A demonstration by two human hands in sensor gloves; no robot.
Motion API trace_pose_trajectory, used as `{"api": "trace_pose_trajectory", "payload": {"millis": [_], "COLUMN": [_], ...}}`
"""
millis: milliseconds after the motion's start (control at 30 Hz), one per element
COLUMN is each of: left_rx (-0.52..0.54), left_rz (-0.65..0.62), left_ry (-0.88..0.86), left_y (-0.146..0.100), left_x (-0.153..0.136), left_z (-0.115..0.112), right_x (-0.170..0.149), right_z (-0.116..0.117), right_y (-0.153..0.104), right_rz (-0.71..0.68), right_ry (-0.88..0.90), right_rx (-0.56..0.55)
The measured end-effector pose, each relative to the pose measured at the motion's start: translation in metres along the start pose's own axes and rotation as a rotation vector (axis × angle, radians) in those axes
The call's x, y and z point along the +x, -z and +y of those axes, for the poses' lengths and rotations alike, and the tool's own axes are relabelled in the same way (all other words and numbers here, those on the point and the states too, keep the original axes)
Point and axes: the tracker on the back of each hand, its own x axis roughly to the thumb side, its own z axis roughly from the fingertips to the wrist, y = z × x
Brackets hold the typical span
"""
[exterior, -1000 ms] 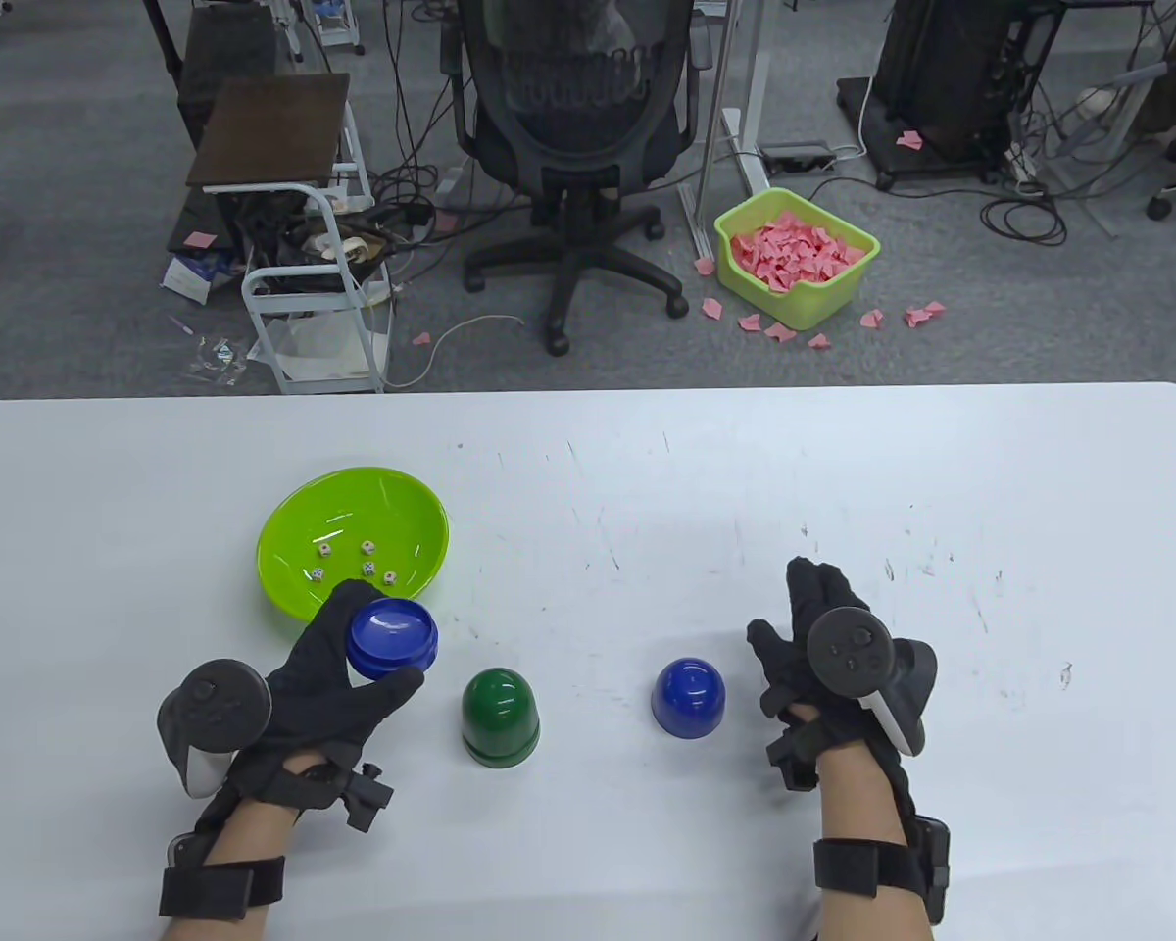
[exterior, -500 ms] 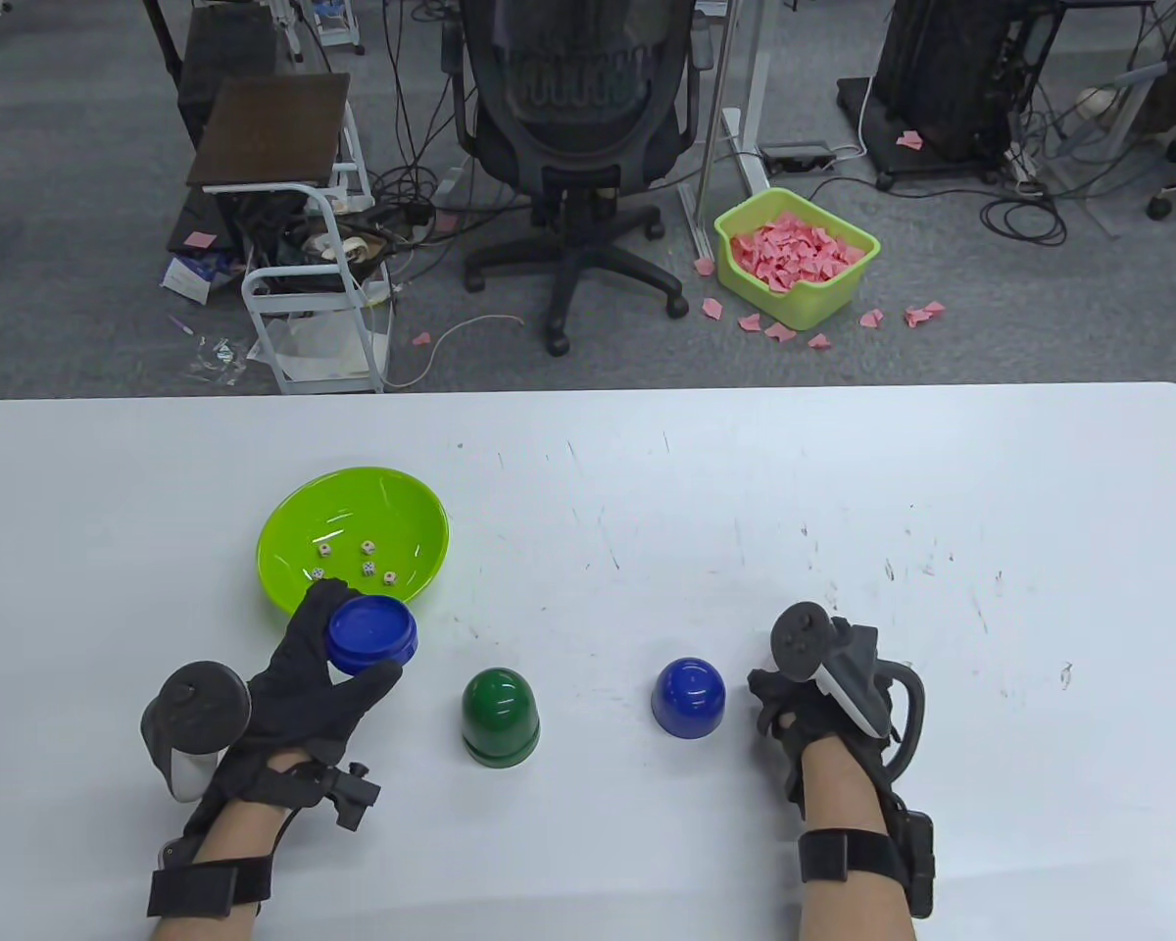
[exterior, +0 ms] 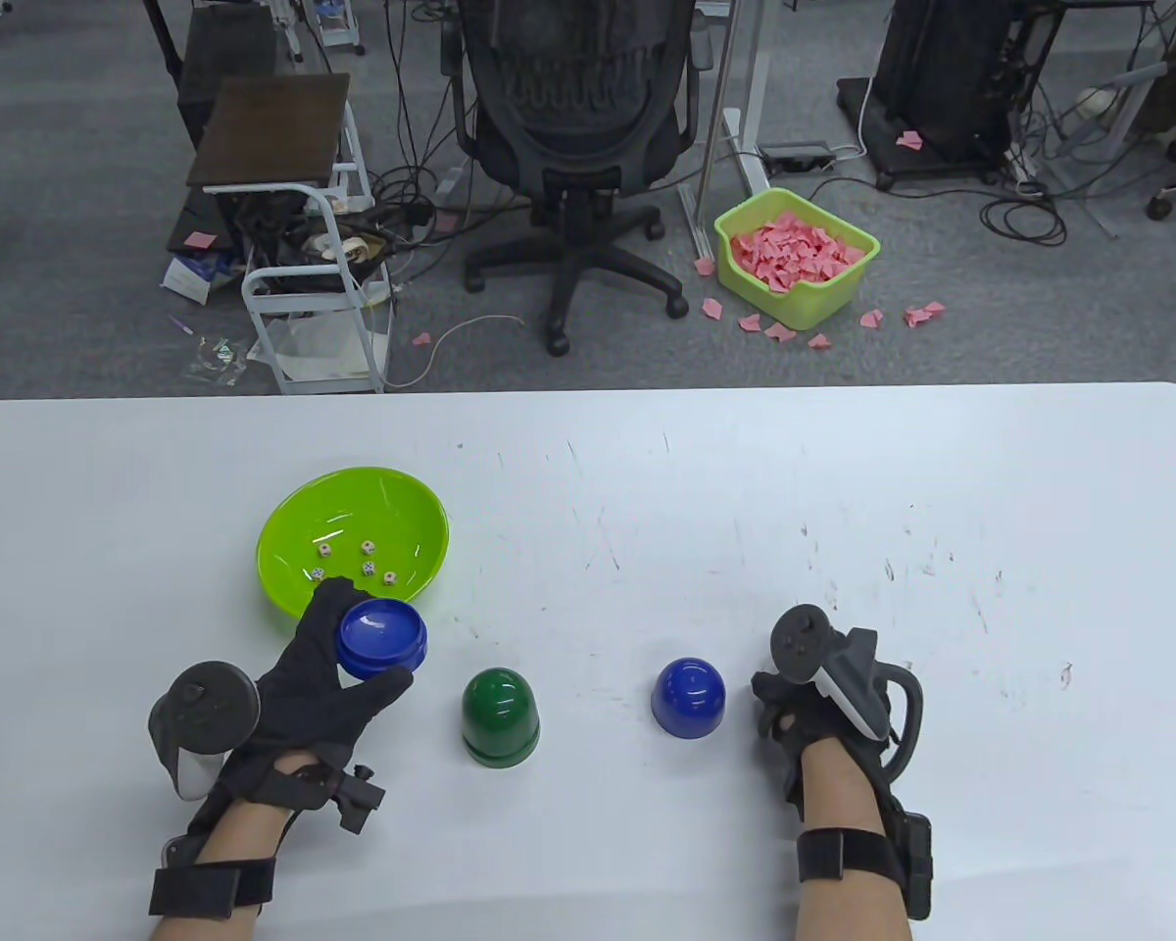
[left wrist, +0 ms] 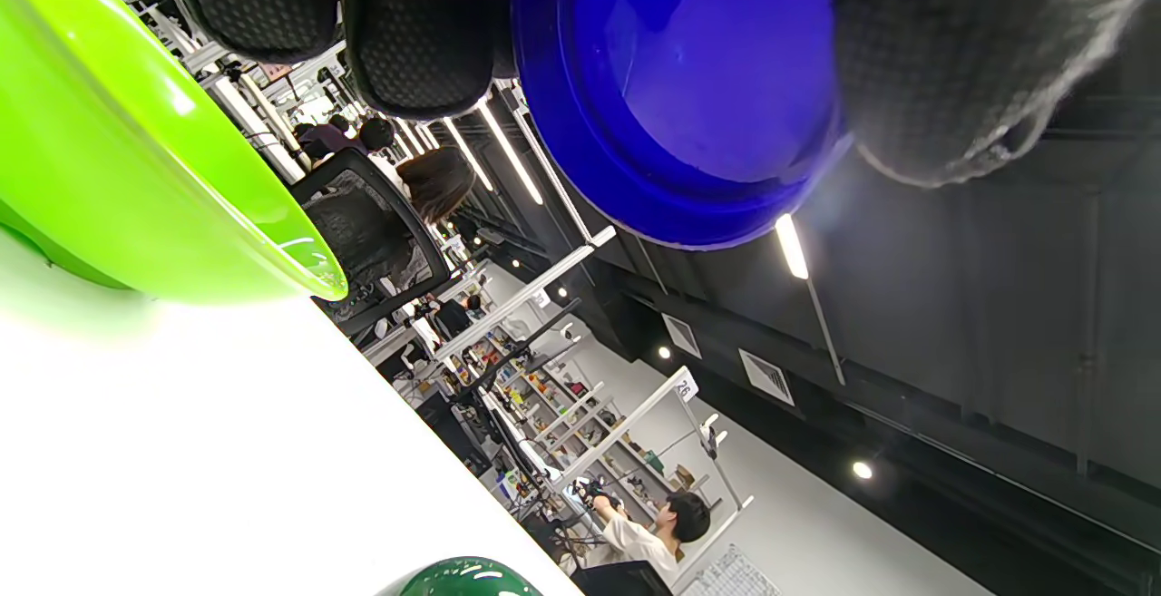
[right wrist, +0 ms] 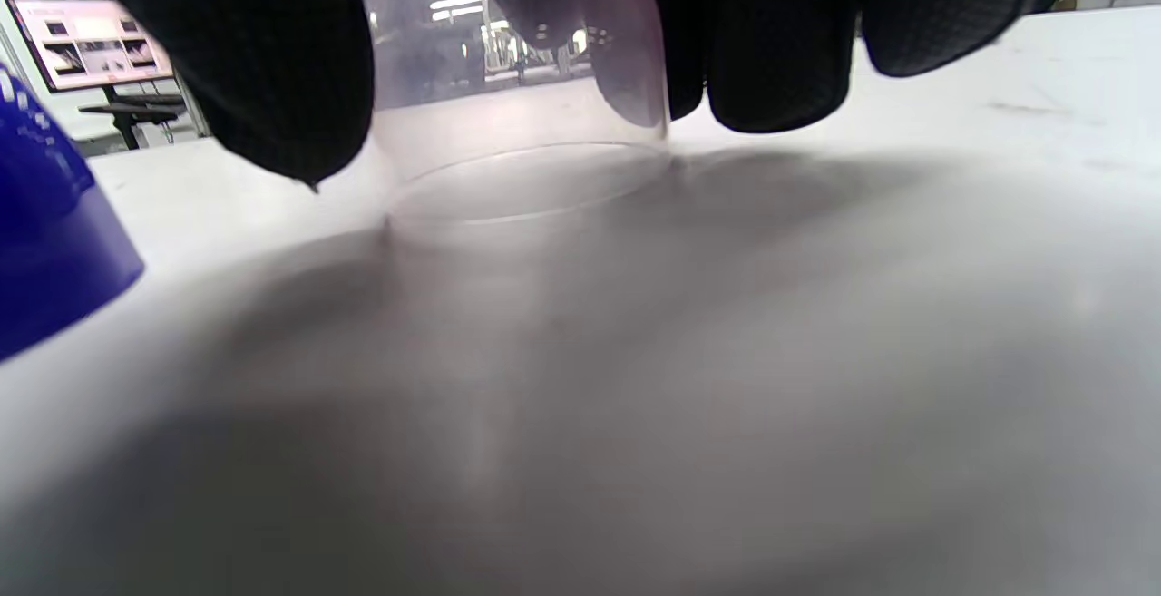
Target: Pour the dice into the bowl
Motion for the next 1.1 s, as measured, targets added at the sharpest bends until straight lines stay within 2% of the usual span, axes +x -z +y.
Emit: {"api": "trace_pose_trajectory", "payload": {"millis": [333, 633, 867, 1100], "left_rx": [-0.026, -0.054, -0.092, -0.094], "left_rz": [0.000, -0.050, -0.072, -0.077], "left_ry": [-0.022, -0.002, 0.047, 0.055], "left_y": [0.001, 0.000, 0.000, 0.000], "left_x": [0.000, 0.009, 0.012, 0.013], "left_z": [-0.007, -0.013, -0.023, -0.023], "right_x": [0.028, 0.096, 0.155, 0.212], "right_z": [-0.033, -0.058, -0.079, -0.083], "right_y": [-0.015, -0.033, -0.050, -0.065], "right_rz": [-0.144, -0.360, -0.529, -0.692], "right_ry": [0.054, 0.094, 0.185, 0.282], "right_rx": [-0.208, -0.313, -0.309, -0.228]}}
